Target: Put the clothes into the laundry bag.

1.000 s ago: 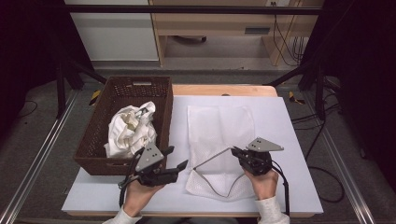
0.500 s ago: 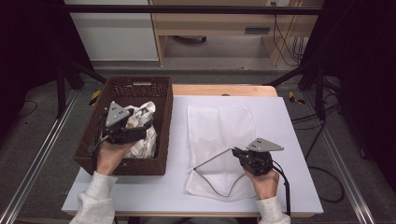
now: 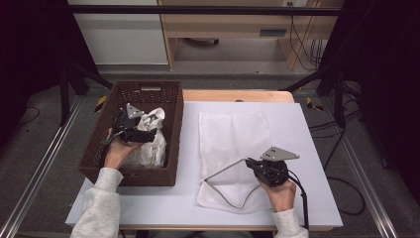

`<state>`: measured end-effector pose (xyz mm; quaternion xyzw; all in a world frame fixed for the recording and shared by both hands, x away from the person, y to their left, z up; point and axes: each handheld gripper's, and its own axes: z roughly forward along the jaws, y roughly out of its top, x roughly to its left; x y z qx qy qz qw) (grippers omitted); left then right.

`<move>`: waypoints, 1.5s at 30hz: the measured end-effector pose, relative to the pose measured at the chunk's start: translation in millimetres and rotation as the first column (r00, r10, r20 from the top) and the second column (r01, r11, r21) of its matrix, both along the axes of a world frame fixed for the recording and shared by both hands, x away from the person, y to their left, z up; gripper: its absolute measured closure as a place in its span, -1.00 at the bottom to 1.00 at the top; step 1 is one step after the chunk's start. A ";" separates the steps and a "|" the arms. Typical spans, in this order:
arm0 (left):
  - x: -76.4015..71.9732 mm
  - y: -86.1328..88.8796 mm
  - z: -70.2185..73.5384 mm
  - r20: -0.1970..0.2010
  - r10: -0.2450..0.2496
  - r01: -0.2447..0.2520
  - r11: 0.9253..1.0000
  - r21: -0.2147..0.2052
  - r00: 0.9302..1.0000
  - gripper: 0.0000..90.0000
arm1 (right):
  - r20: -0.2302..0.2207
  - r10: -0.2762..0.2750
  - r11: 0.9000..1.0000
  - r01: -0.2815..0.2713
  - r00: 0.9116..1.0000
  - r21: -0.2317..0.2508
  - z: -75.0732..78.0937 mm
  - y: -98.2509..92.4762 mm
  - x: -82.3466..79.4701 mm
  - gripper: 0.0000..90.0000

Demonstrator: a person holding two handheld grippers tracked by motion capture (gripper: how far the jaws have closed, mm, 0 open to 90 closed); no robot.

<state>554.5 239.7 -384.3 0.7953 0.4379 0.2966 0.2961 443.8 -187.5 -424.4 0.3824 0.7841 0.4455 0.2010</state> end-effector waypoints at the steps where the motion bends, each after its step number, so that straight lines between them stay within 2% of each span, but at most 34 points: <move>1: 1.1 -1.1 -4.2 -0.021 0.002 -0.002 1.000 0.017 1.000 -0.84 | -0.003 -0.001 1.000 0.001 1.000 0.001 0.0 -0.1 0.0 0.96; 4: 3.3 -2.1 -14.2 -0.067 0.001 0.002 0.999 0.037 0.998 -0.87 | -0.011 -0.003 1.000 0.003 1.000 -0.001 0.2 -0.4 -0.3 0.96; 6: 5.1 -1.0 -19.9 -0.083 0.004 -0.001 0.999 0.039 0.997 -0.93 | -0.009 -0.001 1.000 0.001 1.000 -0.001 0.1 -0.9 0.2 0.96; 8: 7.8 1.4 -24.5 -0.095 -0.003 0.006 0.999 0.033 0.995 -1.00 | -0.015 0.000 1.000 0.000 1.000 -0.002 -0.3 -0.6 0.2 0.96; 14: 10.1 1.9 -31.3 -0.110 -0.011 0.014 1.000 0.028 0.994 -1.00 | -0.017 0.003 1.000 -0.003 1.000 -0.007 -0.4 -2.3 0.2 0.96; 19: 11.1 -2.1 -35.1 -0.147 -0.002 0.006 1.000 0.025 0.989 -0.95 | -0.027 0.000 1.000 0.000 1.000 -0.010 -1.5 -2.6 0.9 0.95; 24: 13.8 -2.1 -39.4 -0.189 0.010 -0.007 1.000 0.014 0.982 -0.78 | -0.035 0.000 1.000 0.000 0.999 -0.014 -2.4 -1.7 2.0 0.95; 25: 13.9 -1.9 -39.9 -0.206 0.009 -0.009 1.000 0.004 0.979 -0.72 | -0.038 0.002 1.000 -0.002 0.999 -0.015 -2.3 -1.7 1.6 0.95; 26: 13.7 -1.2 -40.1 -0.222 0.009 -0.011 1.000 -0.010 0.975 -0.64 | -0.032 0.006 1.000 -0.006 0.999 -0.018 -2.4 -1.9 1.8 0.95; 28: 12.3 0.8 -39.5 -0.234 0.009 -0.017 0.999 -0.033 0.972 -0.42 | -0.028 0.005 1.000 -0.006 1.000 -0.019 -2.2 -2.7 1.9 0.95; 31: 10.8 1.5 -37.9 -0.239 0.017 -0.024 0.999 -0.025 0.971 -0.13 | -0.037 -0.002 1.000 0.002 0.999 -0.009 -2.1 -4.3 1.3 0.95; 36: 7.6 -0.6 -33.4 -0.230 0.028 -0.027 1.000 0.005 0.973 0.16 | -0.045 -0.007 1.000 0.006 0.999 -0.011 -4.9 -6.1 3.3 0.96; 39: 4.2 -2.5 -29.5 -0.206 0.043 -0.040 0.999 0.019 0.978 0.26 | -0.050 -0.007 1.000 0.007 0.999 -0.009 -5.1 -6.1 3.4 0.96; 43: -5.6 -3.8 -19.6 -0.105 0.030 -0.025 0.999 0.045 0.994 0.47 | -0.050 -0.008 1.000 0.008 0.999 -0.004 -4.2 -7.7 2.7 0.96; 45: -10.2 -2.8 -14.7 -0.044 0.024 -0.022 0.999 0.027 0.999 0.51 | -0.051 -0.009 1.000 0.008 0.999 -0.005 -4.4 -8.0 3.0 0.96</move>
